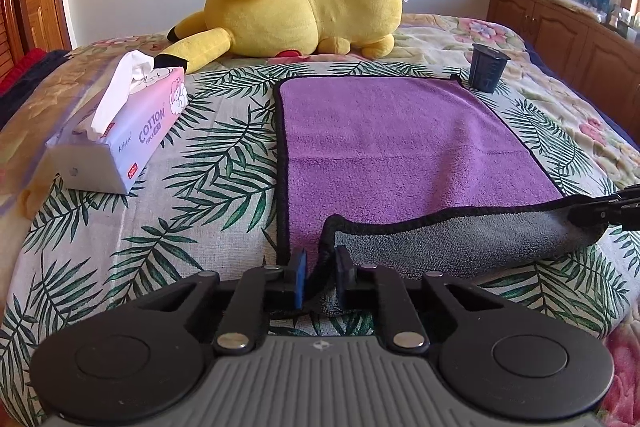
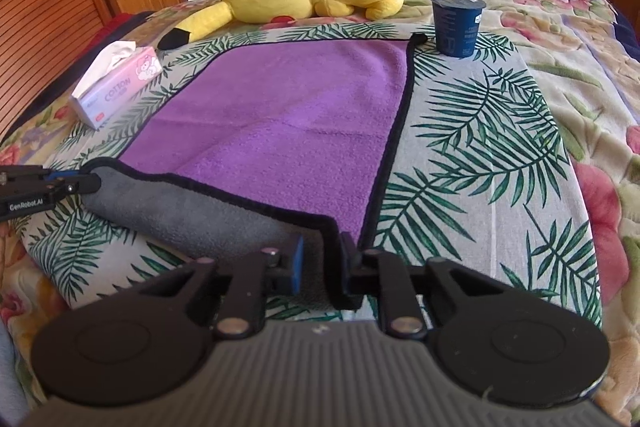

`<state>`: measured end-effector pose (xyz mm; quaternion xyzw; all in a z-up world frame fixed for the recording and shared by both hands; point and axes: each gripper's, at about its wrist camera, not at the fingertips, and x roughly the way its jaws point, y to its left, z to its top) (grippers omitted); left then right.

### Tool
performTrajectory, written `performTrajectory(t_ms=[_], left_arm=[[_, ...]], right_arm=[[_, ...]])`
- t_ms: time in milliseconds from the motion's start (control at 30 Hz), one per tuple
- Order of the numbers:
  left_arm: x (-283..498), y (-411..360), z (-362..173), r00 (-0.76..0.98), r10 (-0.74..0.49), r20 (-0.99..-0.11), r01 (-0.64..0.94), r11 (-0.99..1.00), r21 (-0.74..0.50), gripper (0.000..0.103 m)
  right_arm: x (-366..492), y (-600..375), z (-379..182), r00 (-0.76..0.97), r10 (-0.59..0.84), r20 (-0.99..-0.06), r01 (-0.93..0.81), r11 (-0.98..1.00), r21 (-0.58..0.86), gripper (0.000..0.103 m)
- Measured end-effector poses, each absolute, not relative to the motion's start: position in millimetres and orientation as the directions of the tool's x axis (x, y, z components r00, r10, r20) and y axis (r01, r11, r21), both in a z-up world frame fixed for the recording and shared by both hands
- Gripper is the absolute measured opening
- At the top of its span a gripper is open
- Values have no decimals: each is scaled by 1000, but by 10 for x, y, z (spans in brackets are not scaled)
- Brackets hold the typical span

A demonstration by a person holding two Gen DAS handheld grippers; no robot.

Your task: Fold towel

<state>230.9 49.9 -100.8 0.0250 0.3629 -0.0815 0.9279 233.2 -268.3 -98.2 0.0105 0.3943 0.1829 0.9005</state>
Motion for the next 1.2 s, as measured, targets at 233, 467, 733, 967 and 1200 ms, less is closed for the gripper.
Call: performTrajectory(t_ms=[233,467,733,967,1200], left_arm=[[2306,508,-1012,727,-140,-673,169,985,-23,0],[2292,524,-984,741,-146,-655,164,986,-34,0],[2282,539,-869,760,-161,-629,162,985,-56,0],[2285,535,-797,768,-169,-617,163,984,-66,0],[2284,533,-732,791,-154,-592,148,987,-59,0]], right_arm=[[2319,-2683,-967,627,350,-696,-332,928,168,5],[2308,-2689,-937,647,355,-675,-330,928,171,4],[2312,-2701,-852,681,364,-636,-332,927,175,4],[2330,-2691,-783,699,379,-607,-345,922,177,4],[2364,-2689,-727,714,386,-584,-356,919,171,4]])
